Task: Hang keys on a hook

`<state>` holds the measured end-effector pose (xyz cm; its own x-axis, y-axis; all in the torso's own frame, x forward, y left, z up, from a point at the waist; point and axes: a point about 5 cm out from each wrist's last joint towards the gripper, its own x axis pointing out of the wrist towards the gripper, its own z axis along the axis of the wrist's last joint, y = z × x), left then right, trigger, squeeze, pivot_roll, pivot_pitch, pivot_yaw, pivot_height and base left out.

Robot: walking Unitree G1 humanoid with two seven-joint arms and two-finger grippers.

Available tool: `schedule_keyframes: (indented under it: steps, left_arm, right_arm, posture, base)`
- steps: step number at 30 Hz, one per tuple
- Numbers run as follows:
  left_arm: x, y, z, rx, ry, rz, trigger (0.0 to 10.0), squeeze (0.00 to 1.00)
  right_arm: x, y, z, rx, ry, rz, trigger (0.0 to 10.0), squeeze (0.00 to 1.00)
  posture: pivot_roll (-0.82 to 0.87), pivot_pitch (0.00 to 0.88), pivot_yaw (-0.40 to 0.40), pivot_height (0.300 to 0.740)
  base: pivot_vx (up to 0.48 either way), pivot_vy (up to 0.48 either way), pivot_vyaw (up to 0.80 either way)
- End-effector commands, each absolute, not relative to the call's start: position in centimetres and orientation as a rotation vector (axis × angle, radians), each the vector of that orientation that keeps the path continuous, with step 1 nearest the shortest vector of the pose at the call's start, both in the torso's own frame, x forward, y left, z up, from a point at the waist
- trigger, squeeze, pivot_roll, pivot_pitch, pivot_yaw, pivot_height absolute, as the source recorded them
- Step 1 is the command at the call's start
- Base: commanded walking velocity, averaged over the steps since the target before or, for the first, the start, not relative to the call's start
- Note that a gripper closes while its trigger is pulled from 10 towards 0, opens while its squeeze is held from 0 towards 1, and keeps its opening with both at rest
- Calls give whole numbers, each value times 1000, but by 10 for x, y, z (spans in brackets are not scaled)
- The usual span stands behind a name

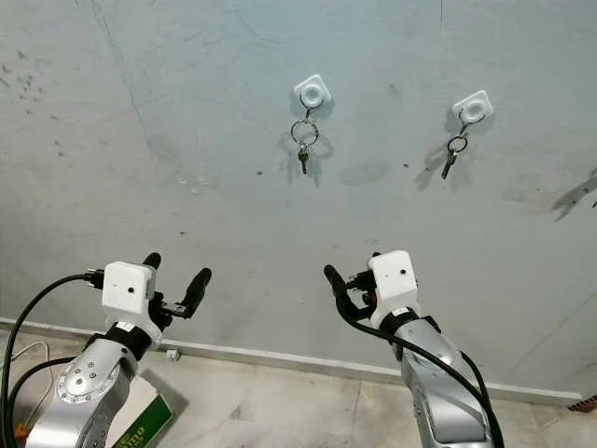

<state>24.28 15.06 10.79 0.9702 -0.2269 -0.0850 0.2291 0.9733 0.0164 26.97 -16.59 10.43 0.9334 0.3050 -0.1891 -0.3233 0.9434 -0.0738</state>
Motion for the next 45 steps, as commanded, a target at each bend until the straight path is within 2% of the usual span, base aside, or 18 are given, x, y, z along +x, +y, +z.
schedule_keyframes:
  steps: [1,45]
  left_arm:
    - [244,152,106,34,95,-224,10000,0]
    - [248,148,108,31,88,-246,10000,0]
  right_arm:
    - [272,-165,111,-101,158,325,10000,0]
    - [276,-167,112,-90,158,308,10000,0]
  posture:
    - [14,0,17,740]
    - [17,0,22,740]
  base:
    - [-259,0,0]
    - [-265,0,0]
